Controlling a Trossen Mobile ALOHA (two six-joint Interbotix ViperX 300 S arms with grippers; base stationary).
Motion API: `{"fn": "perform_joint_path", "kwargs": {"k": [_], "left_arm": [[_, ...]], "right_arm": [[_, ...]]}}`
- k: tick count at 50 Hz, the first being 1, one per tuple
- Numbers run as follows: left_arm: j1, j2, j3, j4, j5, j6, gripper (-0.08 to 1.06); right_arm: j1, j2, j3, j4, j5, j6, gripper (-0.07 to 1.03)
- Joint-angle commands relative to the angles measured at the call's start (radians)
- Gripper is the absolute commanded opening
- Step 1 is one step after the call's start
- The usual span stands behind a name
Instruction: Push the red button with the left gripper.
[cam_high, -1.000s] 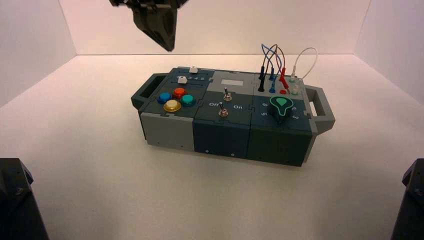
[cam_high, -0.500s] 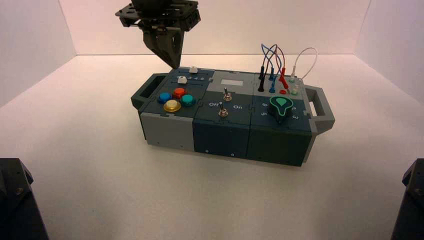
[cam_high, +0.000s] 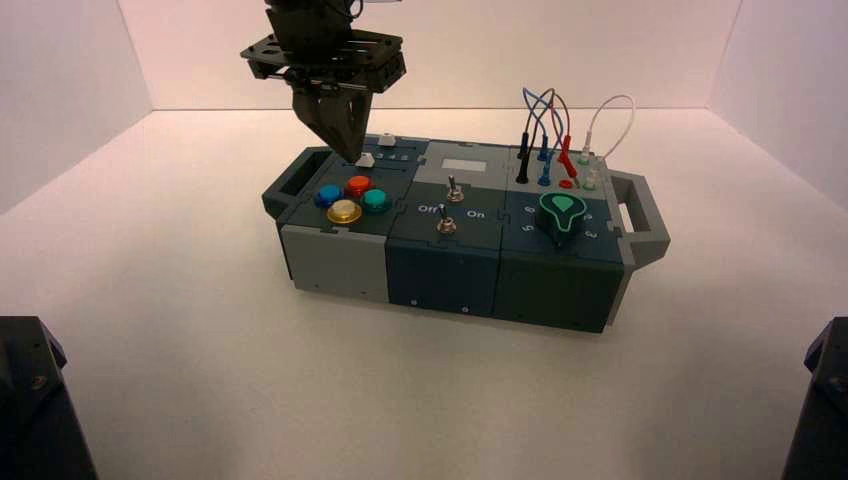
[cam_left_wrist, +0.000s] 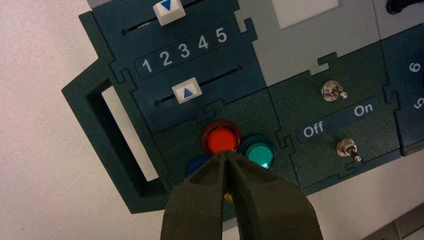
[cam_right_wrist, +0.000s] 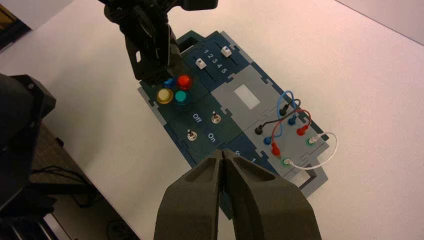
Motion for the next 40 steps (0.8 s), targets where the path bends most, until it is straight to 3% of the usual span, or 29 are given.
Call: {"fn": "perform_joint_path", "kwargs": {"k": [1, 40], "left_arm": [[-0.006, -0.008, -0.029, -0.002, -0.006, 0.000, -0.03], [-0.015, 0.103, -0.029, -0.002, -0.034, 0.009, -0.03]], "right_arm": [[0.006, 0.000, -0.014, 0.003, -0.005, 0.002, -0.02], [0.005, -0.002, 0.011, 0.005, -0.008, 0.006, -0.02]]}}
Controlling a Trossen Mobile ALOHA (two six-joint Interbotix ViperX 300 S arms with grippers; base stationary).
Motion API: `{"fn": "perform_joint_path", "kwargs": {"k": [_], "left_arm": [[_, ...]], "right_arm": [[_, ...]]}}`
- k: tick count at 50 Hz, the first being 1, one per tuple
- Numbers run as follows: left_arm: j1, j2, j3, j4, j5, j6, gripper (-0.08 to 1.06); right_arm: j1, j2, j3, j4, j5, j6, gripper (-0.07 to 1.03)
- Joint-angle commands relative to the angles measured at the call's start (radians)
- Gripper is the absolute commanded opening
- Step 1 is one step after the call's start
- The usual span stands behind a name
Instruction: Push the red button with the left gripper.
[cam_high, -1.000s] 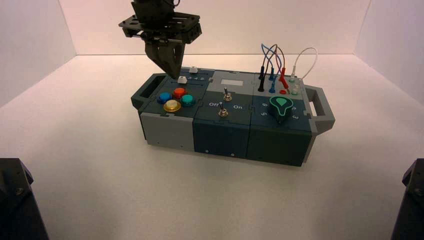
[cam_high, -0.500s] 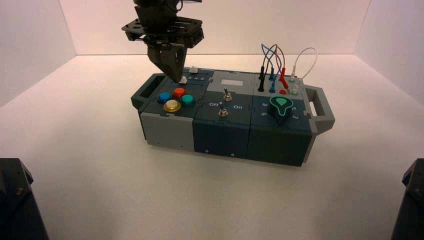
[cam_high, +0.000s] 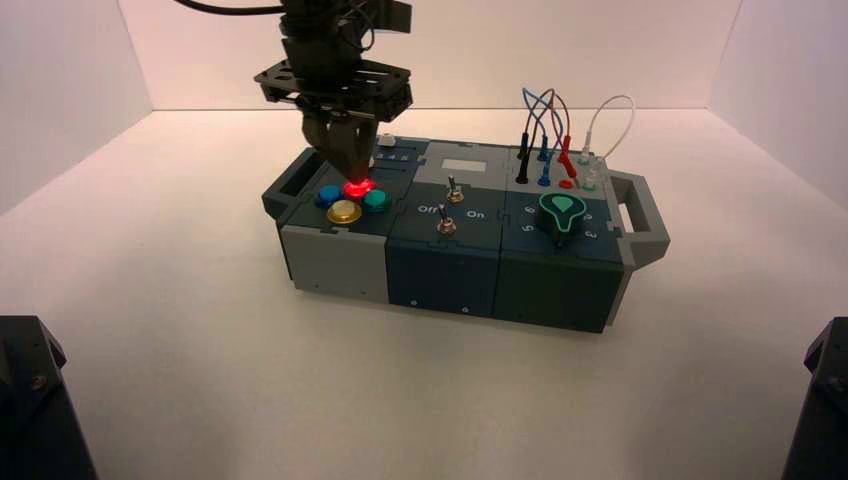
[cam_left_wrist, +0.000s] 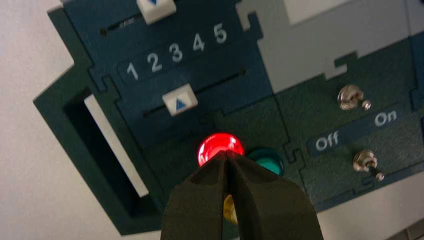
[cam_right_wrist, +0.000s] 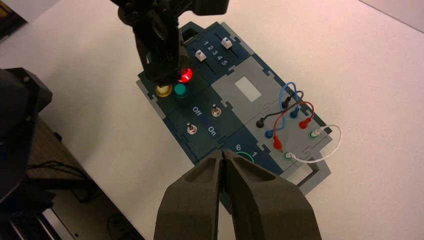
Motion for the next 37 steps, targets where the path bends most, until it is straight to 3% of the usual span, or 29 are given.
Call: {"fn": "perform_joint_path", "kwargs": {"k": [1, 9, 25, 37], "left_arm": [[-0.008, 0.000, -0.005, 0.000, -0.002, 0.003, -0.03], [-0.008, -0.031, 0.000, 0.000, -0.003, 0.002, -0.03], [-0.008, -0.229, 0.037, 0.003, 0.044, -0.012, -0.03], [-0.008, -0.255, 0.060, 0.006, 0.057, -0.020, -0.03]], "right_arm": [[0.006, 0.000, -0.012, 0.005, -0.008, 0.005, -0.02], [0.006, -0.011, -0.011, 0.005, -0.006, 0.006, -0.02], [0.006, -0.057, 0.029, 0.012, -0.003, 0.009, -0.02], [0.006, -0.117, 0.067, 0.029, -0.002, 0.009, -0.02]]}}
